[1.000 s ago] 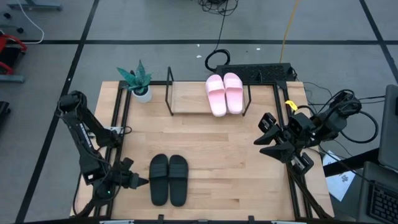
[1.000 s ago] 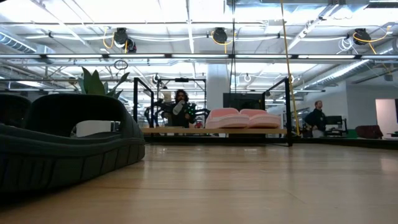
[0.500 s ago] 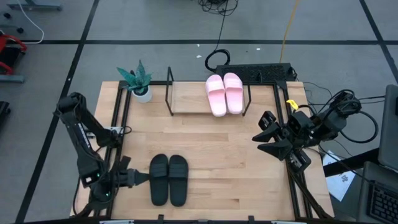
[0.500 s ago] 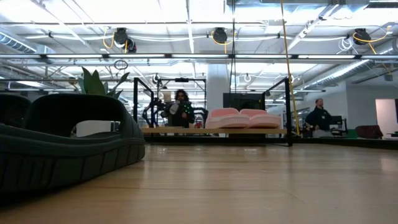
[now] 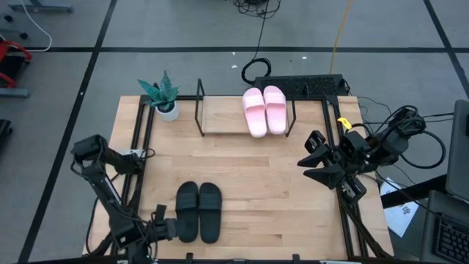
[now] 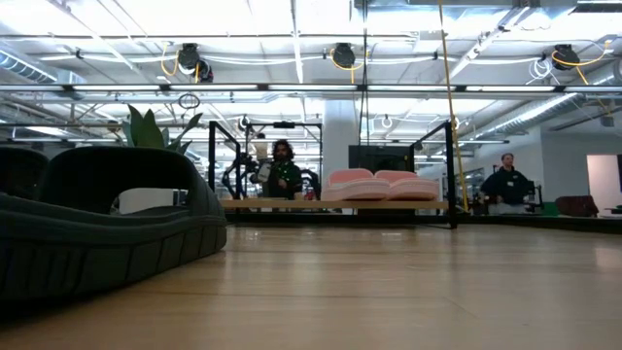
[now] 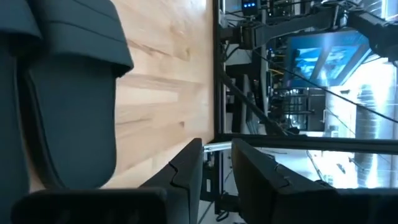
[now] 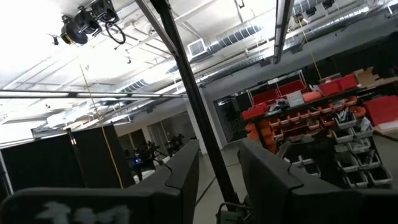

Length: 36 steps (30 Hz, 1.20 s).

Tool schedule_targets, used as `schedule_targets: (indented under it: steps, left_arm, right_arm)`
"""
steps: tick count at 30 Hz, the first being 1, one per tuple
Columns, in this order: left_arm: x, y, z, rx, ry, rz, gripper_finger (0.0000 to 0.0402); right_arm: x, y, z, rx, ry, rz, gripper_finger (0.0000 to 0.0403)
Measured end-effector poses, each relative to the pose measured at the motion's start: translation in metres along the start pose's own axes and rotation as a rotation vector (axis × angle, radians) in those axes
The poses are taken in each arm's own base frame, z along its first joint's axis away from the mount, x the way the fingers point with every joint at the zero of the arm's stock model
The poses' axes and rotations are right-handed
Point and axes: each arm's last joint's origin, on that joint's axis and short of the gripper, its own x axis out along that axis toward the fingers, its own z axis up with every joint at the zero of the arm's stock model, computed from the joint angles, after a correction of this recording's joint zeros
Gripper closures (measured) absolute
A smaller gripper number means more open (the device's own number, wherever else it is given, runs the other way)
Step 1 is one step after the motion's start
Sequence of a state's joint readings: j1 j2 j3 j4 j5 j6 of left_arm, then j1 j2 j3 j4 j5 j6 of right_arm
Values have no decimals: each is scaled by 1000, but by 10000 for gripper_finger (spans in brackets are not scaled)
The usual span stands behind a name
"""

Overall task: Pick and place slides into the shelf
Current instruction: Put the left black slipper on the shelf

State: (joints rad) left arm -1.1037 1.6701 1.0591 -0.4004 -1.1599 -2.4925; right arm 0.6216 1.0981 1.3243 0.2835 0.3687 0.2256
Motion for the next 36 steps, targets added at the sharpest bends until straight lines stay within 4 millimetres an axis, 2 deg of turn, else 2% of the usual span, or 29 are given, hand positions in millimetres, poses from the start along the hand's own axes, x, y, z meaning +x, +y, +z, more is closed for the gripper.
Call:
schedule_targets:
  steps: [10,16,24,30,36]
  left_arm:
    - [4,18,10,108,-28,69,314]
    - [6,20,9,107,-21,86,314]
    - [18,42,-1,109,25,214,314]
    - [7,31,18,242,19,306,314]
    - [2,23,29,395,97,438,314]
  right_arm:
    - [0,0,0,-1,-4,3,293]
    - [0,1,4,20,-36,12,293]
    - [0,1,5,23,-44,14,293]
    - [0,0,6,11,-58,-14,293]
    - [0,0,7,-3,-68,-13,293]
